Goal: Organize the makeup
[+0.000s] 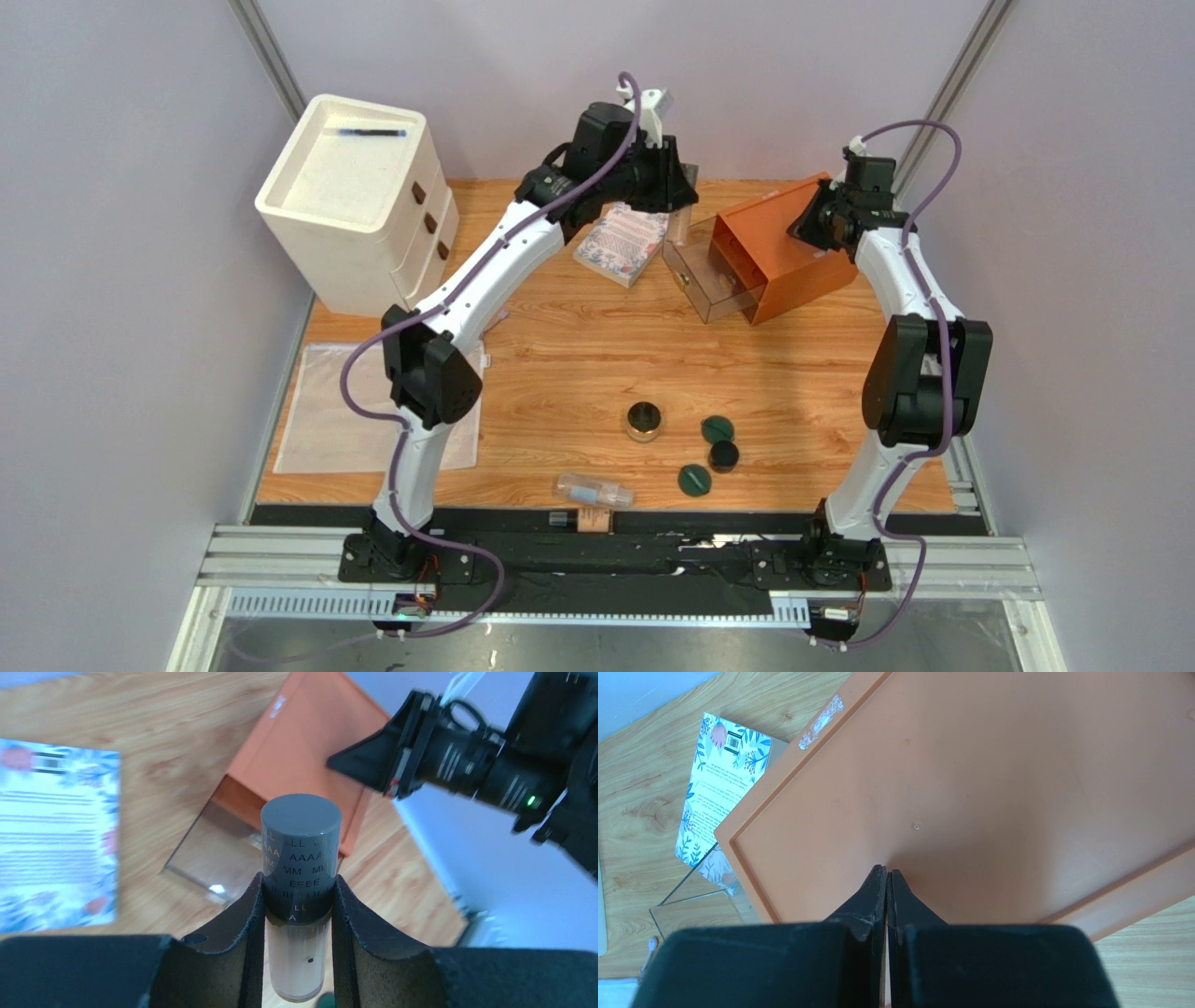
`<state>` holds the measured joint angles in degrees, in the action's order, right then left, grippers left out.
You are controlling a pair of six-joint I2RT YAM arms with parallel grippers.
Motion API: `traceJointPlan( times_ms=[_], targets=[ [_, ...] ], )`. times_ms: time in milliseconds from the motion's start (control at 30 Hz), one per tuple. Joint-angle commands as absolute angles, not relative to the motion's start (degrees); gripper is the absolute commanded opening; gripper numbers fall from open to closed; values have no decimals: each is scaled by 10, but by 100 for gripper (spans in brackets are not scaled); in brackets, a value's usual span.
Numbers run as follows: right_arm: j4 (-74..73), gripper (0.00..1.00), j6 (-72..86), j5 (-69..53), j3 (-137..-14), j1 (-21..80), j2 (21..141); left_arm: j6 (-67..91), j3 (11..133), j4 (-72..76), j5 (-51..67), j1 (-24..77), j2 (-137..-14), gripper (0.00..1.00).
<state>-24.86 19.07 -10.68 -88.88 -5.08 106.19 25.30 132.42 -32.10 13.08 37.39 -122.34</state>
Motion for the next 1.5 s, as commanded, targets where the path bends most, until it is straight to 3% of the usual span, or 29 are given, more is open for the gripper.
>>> traceJointPlan(
  times_ms=[0,233,367,567,600,667,967,1100,1467],
  targets=[
    [-352,0,181,-112,-860,-48,1105,477,1339,-180,286,343,-1305,0],
    [-353,0,179,-112,-860,-48,1102,589,1357,-99,312,345,-1385,0],
    [-352,0,181,-113,-859,-48,1104,589,1393,-130,316,349,-1410,9],
    [-353,0,180,-112,-860,-48,1106,576,1385,-141,326,350,-1406,53],
    [-352,0,180,-112,-860,-48,1107,573,1385,-144,327,349,-1405,64],
    [-352,0,180,-112,-860,-48,1107,566,1384,-144,330,349,-1400,74],
    [-352,0,181,-113,-861,-48,1108,520,1378,-191,355,335,-1360,72],
    [-352,0,183,-113,-860,-48,1108,372,1320,-275,333,324,-1262,74],
    [-357,0,178,-112,-857,-48,1107,18,903,-404,194,345,-956,79]
  ],
)
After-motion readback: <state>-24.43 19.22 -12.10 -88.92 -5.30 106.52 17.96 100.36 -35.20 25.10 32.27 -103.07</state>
